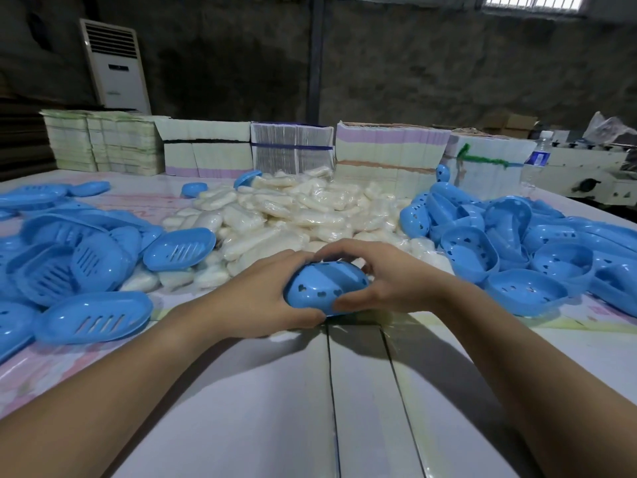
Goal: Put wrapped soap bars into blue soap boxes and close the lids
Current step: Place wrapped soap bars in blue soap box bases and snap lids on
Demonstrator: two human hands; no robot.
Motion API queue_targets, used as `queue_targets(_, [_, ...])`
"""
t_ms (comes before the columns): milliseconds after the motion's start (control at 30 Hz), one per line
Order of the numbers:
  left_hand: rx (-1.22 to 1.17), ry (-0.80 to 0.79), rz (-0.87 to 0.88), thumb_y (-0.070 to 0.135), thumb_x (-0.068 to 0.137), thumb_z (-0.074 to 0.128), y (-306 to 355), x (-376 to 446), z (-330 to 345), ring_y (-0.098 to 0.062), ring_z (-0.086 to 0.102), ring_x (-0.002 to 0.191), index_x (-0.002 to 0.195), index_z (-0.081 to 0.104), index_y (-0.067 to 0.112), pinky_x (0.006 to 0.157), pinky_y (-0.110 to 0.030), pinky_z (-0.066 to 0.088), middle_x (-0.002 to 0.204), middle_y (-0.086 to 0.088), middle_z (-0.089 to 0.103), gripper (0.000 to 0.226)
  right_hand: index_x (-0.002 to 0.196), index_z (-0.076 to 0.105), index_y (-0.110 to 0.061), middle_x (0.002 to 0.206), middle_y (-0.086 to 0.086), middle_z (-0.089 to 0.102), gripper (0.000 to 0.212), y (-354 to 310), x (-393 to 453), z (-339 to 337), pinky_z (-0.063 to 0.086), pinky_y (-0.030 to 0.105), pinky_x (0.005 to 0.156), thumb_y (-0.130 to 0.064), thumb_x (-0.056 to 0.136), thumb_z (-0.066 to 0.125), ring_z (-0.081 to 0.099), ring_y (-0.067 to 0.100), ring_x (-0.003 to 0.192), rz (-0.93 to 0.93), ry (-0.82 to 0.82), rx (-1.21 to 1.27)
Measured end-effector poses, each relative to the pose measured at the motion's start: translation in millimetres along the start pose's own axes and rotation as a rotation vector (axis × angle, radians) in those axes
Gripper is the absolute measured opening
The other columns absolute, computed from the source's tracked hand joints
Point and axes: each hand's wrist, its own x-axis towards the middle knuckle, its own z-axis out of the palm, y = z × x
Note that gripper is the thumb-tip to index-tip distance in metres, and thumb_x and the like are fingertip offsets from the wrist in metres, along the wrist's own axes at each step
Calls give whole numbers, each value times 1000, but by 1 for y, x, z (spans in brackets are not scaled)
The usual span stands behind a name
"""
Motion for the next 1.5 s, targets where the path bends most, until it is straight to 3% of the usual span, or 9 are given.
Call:
queue_targets(100, [-20, -3, -7, 51, 70, 80, -2, 2, -2, 6, 59, 97, 118, 54, 52, 75, -12, 50, 106, 23, 61, 54, 131, 50, -43, 123, -23, 56, 64, 1, 0, 2, 45, 14, 82, -39, 75, 81, 53, -4, 108, 1, -13, 2])
queue_targets(300, [-83, -32, -76, 46, 65, 85, -4, 3, -8, -2, 65, 90, 110, 64, 42, 80, -31, 59, 103, 17, 67, 50, 133, 50, -45, 121, -23, 57, 68, -1, 1, 6, 50, 26, 90, -39, 73, 82, 54, -3, 105, 22, -66, -16])
queue_targets(500, [-98, -45, -78, 34, 69, 89, -3, 2, -8, 1, 65, 92, 114, 63, 43, 76, -18, 55, 102, 20, 68, 53, 126, 54, -45, 117, -22, 57, 61, -3, 2, 4, 49, 24, 87, -43, 72, 82, 53, -1, 101, 61, -80, -55])
queue_targets(767, [-227, -112, -120, 20, 66, 93, -8, 3, -11, -5, 69, 92, 118, 62, 36, 76, -22, 57, 101, 14, 71, 63, 121, 52, -46, 118, -12, 56, 58, -7, 5, 3, 49, 34, 88, -47, 71, 81, 53, 9, 101, 89, -123, -85])
queue_targets(967, [-302, -188, -78, 6, 69, 90, -6, -1, -11, 0, 67, 93, 127, 59, 30, 68, -13, 52, 103, 20, 69, 70, 110, 49, -53, 105, -20, 55, 49, -6, 4, 7, 48, 27, 75, -54, 69, 77, 54, 4, 90, 101, -86, -54])
queue_targets(1100, [-353, -86, -64, -2, 66, 90, -7, -1, -6, -7, 67, 108, 135, 53, 26, 90, -22, 56, 118, 11, 69, 83, 110, 44, -57, 105, -20, 54, 51, -5, 4, 9, 46, 26, 74, -55, 69, 74, 55, 4, 90, 119, -96, -31])
queue_targets(1267, [-531, 86, -95, -3, 65, 90, -6, 0, -9, -7, 70, 104, 126, 62, 30, 80, -18, 56, 119, 6, 69, 75, 116, 45, -48, 101, -10, 62, 50, -5, 1, 4, 48, 20, 68, -40, 78, 78, 61, 2, 79, 149, -81, 204])
queue_targets(1367, [-698, 176, -116, 8, 60, 94, 2, -1, -8, -10, 72, 103, 124, 63, 33, 77, -20, 58, 117, 20, 69, 75, 122, 49, -32, 94, 0, 63, 58, -7, -1, 4, 49, 24, 64, -32, 73, 80, 61, 10, 71, 131, 25, 427])
queue_targets(1500, [-1021, 336, -178, 19, 61, 81, 16, 5, 6, -25, 72, 106, 126, 61, 22, 91, -44, 60, 120, 2, 71, 69, 120, 52, -30, 87, 2, 63, 46, -13, 0, 7, 51, 19, 60, -17, 83, 77, 64, 6, 67, 140, 198, 667])
